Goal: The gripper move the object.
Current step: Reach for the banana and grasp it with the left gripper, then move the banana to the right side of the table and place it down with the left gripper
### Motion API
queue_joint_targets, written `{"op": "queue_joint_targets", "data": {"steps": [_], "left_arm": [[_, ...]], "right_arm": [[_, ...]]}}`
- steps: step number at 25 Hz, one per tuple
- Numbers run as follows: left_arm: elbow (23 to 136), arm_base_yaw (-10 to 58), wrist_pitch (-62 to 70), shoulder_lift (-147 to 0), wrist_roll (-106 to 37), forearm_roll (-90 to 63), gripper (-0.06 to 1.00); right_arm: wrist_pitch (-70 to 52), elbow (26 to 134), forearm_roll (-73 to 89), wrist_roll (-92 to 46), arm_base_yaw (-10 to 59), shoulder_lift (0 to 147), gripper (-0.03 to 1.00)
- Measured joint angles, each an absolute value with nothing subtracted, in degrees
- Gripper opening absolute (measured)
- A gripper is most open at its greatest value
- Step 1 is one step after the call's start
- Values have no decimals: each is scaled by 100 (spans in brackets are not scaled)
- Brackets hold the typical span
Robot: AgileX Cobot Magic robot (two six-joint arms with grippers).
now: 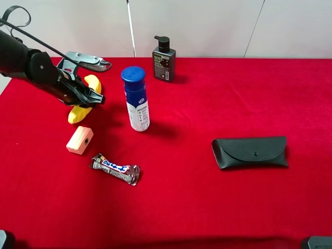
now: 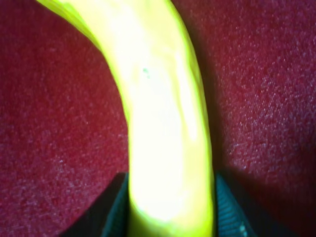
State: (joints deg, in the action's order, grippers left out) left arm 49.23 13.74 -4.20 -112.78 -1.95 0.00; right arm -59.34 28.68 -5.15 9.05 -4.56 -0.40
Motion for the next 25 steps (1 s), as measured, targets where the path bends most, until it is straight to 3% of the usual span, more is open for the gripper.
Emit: {"op": "queue_joint_targets", "data": {"steps": [14, 25], "left_arm": [[5652, 1385, 1337, -11069, -195, 0, 36], [7276, 1678, 3858, -10849, -195, 200, 36]], "right_arm": [[-5934, 2868, -515, 905, -456, -40, 69], [-5934, 2868, -513, 905, -456, -40, 69]]}}
